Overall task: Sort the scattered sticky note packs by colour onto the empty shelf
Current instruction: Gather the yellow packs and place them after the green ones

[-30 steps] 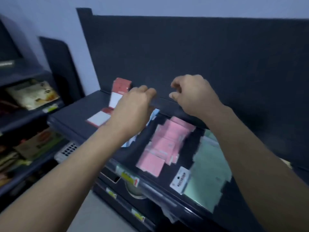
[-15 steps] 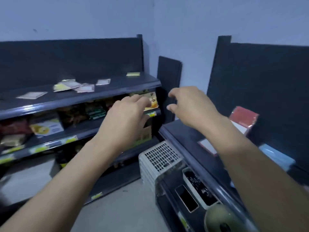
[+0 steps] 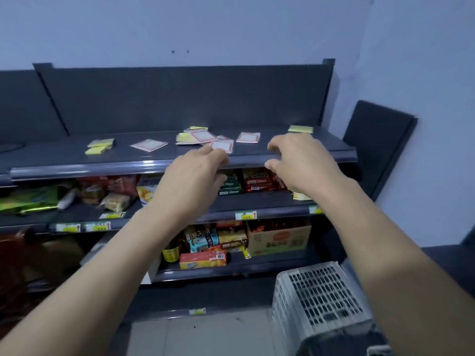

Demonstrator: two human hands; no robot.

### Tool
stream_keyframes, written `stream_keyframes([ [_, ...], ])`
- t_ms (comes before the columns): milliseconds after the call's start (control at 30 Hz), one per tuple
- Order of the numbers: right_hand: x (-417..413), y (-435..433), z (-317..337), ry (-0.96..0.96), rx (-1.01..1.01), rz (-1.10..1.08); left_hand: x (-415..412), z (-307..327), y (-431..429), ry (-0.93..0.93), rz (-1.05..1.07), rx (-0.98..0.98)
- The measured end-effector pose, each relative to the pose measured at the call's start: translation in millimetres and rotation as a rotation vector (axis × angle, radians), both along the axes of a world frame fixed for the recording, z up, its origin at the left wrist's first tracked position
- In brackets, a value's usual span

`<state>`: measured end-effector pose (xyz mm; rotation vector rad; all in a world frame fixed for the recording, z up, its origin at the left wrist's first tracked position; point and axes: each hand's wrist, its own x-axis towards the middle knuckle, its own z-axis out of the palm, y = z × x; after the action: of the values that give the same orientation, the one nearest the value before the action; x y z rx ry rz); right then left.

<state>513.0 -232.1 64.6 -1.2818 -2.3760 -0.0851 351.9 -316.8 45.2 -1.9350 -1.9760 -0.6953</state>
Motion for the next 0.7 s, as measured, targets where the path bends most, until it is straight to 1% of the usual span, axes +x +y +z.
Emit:
stream_keyframes([
  [100,-16,52,11,0.004,0.005,0.028,-13,8,53,0.009,0.043,-0.018],
  [233,-39,107,20,0.006,0.024,0.045,-39,9,106,-0.042,0.119,-0.049],
  [367,-73,153,15,-0.012,-0.021,0.087,-75,6,145,-0.083,0.195,-0.069],
  [533,-120,200,9,-0.025,-0.06,0.111,-137,-4,192,-0.178,0.279,-0.084],
  [700,-174,245,0,-0.048,-0.07,0.084,-213,-22,253,-0.262,0.321,-0.124],
])
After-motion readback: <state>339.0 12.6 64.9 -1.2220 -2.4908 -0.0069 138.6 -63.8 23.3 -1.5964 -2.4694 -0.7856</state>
